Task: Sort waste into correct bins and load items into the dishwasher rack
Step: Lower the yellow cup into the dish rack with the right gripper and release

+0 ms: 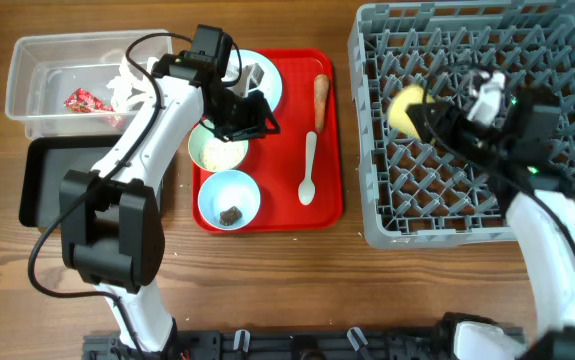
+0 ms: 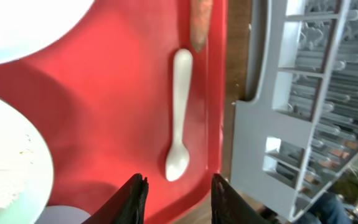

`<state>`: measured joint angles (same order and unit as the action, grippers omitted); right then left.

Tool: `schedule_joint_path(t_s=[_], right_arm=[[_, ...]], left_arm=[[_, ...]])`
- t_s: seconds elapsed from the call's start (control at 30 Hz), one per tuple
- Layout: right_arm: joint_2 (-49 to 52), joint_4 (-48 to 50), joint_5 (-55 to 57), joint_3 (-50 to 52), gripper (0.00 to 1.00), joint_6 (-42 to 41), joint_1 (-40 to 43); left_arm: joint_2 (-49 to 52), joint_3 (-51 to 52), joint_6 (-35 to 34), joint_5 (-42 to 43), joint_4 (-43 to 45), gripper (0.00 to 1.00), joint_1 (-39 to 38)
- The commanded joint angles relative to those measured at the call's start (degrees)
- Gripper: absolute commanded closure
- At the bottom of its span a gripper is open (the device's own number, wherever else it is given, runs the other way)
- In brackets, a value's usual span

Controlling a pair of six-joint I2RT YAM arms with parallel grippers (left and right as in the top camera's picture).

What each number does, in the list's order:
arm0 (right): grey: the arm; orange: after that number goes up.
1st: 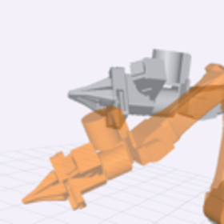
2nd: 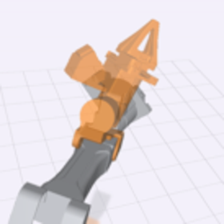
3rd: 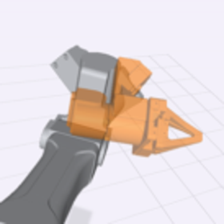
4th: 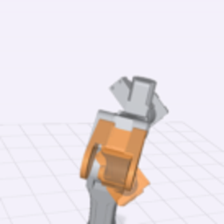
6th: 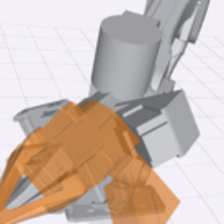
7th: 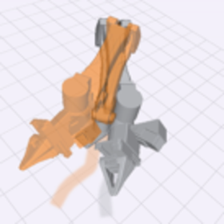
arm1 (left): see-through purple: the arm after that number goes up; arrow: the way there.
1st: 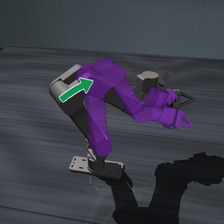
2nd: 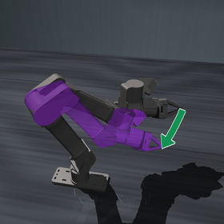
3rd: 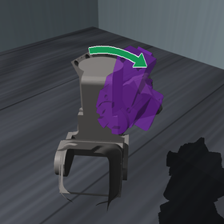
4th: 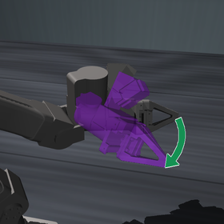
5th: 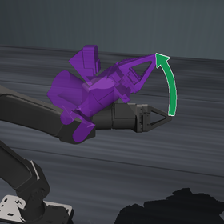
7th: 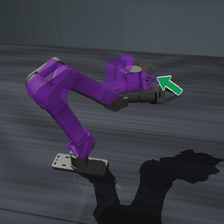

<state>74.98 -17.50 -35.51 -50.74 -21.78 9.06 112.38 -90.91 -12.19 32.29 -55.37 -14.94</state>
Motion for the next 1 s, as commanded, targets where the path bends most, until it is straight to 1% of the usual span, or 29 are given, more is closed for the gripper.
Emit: schedule_joint_path(t_s=[0.0, 0.1, 0.23, 0.33, 0.47, 0.63, 0.83, 0.97], right_arm=[[-5.55, -13.88, 16.24, -7.67, 0.74, 0.83, 0.02], [-6.19, -28.83, 20.5, -15.76, 0.74, 2.19, 0.0], [-4.17, -45.24, 23.5, -26.93, 0.74, 3.76, -0.24], [-1.36, -53.02, 23.45, -30.29, 0.74, 3.76, -0.26], [5.11, -62.34, 23.65, -30.32, 0.74, 5.75, -0.26], [13.68, -67.6, 24.94, -30.14, 0.74, 8.2, -0.96], [19.15, -66.34, 26.75, -28.94, 0.73, 7.8, -4.02], [20.33, -65.85, 31.85, -26.84, 0.73, 3.93, -5.35]], left_arm=[[-1.05, -0.83, -0.24, -2.47, 0.39, 0.66, 0.33], [-1.05, -0.83, -0.22, -2.51, 0.57, 0.67, 0.33], [-1.05, -0.83, -0.24, -8.76, 0.52, 0.67, 0.31], [-1.05, -0.83, -0.22, -11.02, 0.55, 0.67, 0.33], [-1.05, -0.83, -0.22, -12.9, 0.55, 0.67, 0.31], [-1.05, -0.83, -0.22, -13.97, 0.57, 0.66, 0.33], [-1.05, -0.83, -0.22, -14.38, 0.57, 0.66, 0.31], [-1.05, -0.83, -0.22, -14.4, 0.57, 0.66, 0.31]])
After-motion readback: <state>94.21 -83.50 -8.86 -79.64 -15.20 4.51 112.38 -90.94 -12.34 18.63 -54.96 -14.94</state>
